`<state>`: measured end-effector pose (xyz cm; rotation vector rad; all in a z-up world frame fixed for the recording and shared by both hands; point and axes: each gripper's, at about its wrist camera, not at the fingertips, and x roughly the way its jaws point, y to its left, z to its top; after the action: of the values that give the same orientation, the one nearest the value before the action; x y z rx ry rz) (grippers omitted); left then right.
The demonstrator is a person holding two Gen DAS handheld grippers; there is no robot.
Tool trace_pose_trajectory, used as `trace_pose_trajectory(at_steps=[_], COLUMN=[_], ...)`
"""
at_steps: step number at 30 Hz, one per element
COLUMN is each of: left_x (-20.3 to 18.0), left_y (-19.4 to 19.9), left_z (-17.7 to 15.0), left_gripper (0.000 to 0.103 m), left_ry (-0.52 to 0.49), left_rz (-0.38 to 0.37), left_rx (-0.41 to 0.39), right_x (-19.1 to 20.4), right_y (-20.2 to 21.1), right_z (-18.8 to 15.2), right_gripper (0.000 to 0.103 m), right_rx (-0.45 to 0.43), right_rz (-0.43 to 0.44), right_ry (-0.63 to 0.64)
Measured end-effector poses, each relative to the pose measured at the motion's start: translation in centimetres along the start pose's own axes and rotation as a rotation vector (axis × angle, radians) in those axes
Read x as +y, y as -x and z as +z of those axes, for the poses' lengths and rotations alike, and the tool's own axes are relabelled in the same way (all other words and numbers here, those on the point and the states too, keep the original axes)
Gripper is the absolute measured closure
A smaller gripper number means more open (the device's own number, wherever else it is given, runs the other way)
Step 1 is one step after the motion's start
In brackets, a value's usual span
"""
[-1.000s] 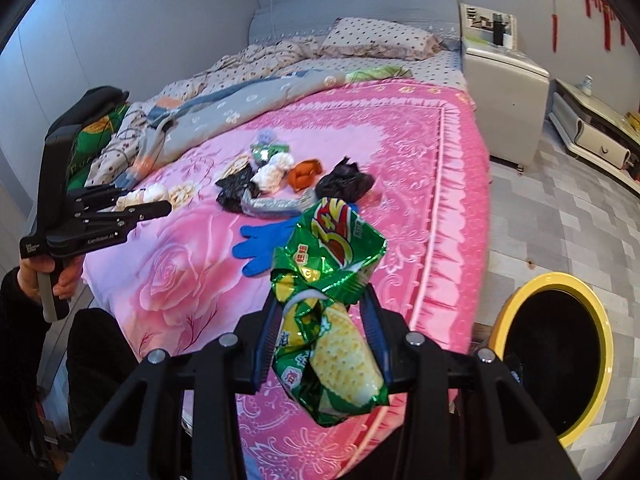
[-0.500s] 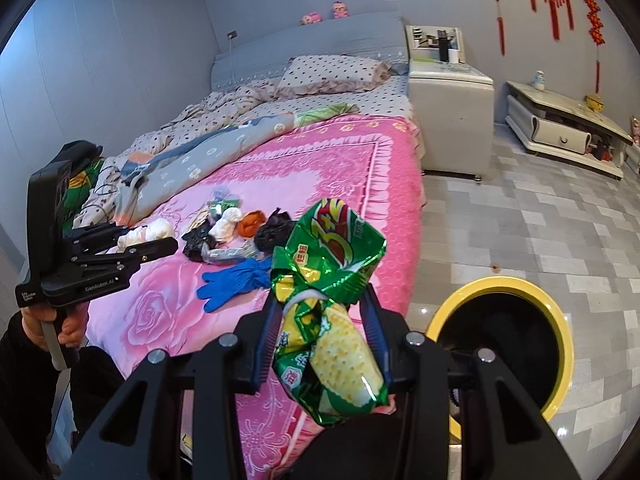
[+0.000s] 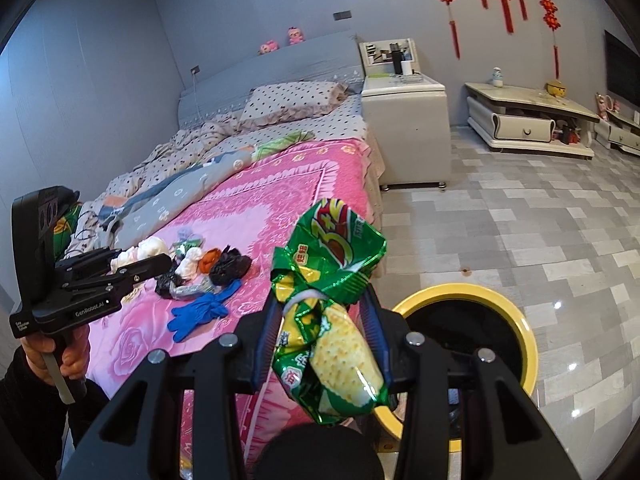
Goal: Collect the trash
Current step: 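Carry the tissue bundle and green wrapper to the trash bin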
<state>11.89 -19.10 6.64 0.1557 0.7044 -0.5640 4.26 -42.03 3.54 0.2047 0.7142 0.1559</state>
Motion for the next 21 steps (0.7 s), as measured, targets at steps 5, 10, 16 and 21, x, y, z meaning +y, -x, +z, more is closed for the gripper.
trace_pose_trajectory(at_steps=[5,10,16,21], left_x=[-1.9,-3.6,-5.8,-7.8], left_y=[-1.2,-2.6,-4.7,-6.9], left_z=[1.3,2.6,3.8,4.2], left_gripper=[0.068,0.068,0.067,0.067], left_ry=[-0.004,-0.004,-0.002,-0.028], left_rz=[-0.02,-0.039,-0.05,-0.068], left_rx=[-0.019,-0.034,-0.031,-0.015], right_x=[-2.3,-4.6,-6.8,-8.3], right_y=[0.9,1.5,1.8,1.6], right_z=[0.5,0.8,1.0,1.1], right_gripper=[0.065,0.065,0.065,0.065], right_rx=[-0.029,-0.045,-0.056,-0.058], right_rz=[-0.023,-0.041,-0.062,-0.072], right_ry=[-0.035,-0.076,-0.114,-0.147])
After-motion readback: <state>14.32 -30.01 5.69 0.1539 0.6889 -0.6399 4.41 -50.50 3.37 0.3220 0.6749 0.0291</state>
